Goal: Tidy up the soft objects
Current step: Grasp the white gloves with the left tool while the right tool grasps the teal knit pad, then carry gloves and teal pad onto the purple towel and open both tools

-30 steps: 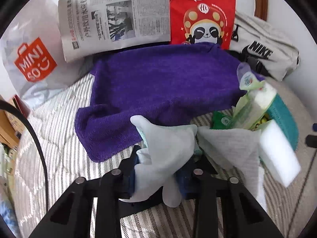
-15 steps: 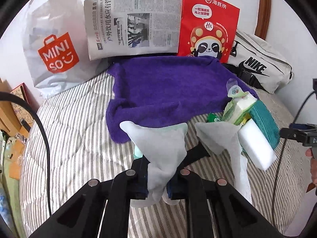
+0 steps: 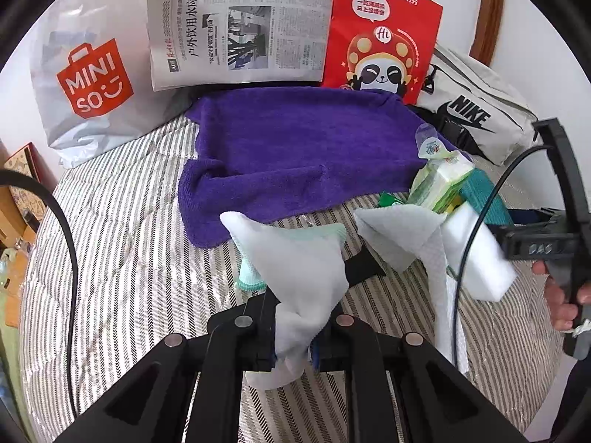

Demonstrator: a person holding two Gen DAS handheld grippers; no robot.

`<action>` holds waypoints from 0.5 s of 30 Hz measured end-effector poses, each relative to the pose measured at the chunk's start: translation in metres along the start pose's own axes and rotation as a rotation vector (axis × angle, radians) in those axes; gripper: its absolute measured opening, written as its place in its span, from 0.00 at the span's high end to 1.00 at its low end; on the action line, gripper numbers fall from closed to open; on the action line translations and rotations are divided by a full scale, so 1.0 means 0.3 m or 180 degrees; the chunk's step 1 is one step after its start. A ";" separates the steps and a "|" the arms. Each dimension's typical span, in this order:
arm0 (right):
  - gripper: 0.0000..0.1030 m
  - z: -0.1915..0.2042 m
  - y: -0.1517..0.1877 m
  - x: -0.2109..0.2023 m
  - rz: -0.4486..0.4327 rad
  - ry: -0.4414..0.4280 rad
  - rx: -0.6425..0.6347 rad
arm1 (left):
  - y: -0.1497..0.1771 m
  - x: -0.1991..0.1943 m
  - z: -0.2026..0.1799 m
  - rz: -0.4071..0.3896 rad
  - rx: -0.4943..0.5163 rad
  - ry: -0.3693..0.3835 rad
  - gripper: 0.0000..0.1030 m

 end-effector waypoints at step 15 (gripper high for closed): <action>0.15 -0.037 -0.004 -0.139 -0.0402 0.0051 -0.0117 | -0.029 -0.071 0.017 -0.0087 -0.0074 0.0023 0.88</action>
Point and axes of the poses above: each gripper's, at about its wrist camera, not at the fingertips, and x roughly the way its jaws point, z to its left, y to its underside, the point moved 6 cm from there along x, roughly the way its jaws point, and after that the axes turned 6 degrees about z, right-handed, at the moved point
